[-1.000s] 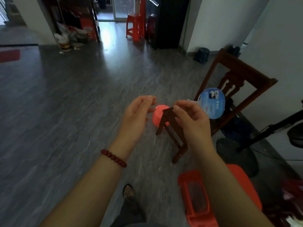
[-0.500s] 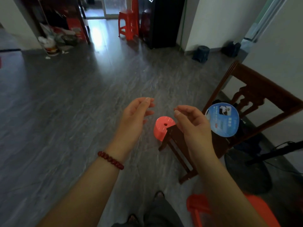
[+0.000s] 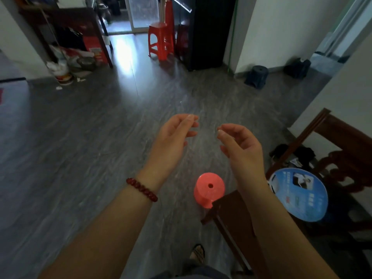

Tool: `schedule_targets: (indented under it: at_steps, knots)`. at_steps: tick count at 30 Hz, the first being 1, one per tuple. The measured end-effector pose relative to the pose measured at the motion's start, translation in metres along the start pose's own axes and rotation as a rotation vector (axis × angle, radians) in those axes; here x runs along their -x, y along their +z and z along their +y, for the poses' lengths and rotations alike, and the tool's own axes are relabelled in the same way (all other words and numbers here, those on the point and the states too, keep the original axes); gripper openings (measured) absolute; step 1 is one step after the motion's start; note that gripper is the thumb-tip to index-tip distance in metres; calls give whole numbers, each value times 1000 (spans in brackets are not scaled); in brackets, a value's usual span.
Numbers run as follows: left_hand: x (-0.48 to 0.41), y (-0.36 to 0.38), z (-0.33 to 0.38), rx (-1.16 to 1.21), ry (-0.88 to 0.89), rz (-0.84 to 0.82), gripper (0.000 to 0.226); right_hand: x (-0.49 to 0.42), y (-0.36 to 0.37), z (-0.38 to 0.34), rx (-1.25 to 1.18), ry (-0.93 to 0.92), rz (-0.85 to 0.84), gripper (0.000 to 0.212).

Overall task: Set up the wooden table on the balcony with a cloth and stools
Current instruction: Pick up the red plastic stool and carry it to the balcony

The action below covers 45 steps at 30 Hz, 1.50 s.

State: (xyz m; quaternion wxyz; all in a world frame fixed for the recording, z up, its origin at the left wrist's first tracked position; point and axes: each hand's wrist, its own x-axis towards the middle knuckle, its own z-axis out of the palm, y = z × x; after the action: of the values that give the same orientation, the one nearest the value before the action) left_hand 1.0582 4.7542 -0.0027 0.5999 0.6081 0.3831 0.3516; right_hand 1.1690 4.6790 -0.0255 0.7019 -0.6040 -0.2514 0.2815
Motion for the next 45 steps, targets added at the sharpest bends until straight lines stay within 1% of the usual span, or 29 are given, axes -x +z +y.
schedule_targets:
  at_steps: [6, 11, 15, 20, 27, 32, 37, 42, 45]
  knots:
    - [-77, -1, 4, 16, -7, 13, 20, -78, 30, 5, -7, 14, -48, 11]
    - [-139, -15, 2, 32, -14, -11, 20, -126, 63, 14, 3, 33, -30, 14]
    - [-194, -25, 3, 65, -16, -80, 20, -165, 96, 19, 16, 1, 41, 15]
    - [-268, -58, 12, 36, 62, -215, 20, -214, 150, 17, 15, -48, 133, 14]
    - [-357, -106, 9, 27, 92, -308, 22, -264, 213, 26, 7, -81, 240, 12]
    - [-391, -115, 10, 51, 68, -384, 20, -284, 225, 32, 8, -74, 320, 14]
    - [-424, -110, 7, 53, 62, -409, 21, -313, 227, 37, 14, -81, 353, 14]
    - [-462, -92, 7, 43, 51, -464, 19, -351, 223, 44, -3, -71, 383, 13]
    - [-491, -69, 9, 39, 81, -501, 17, -382, 214, 45, -6, -71, 410, 13]
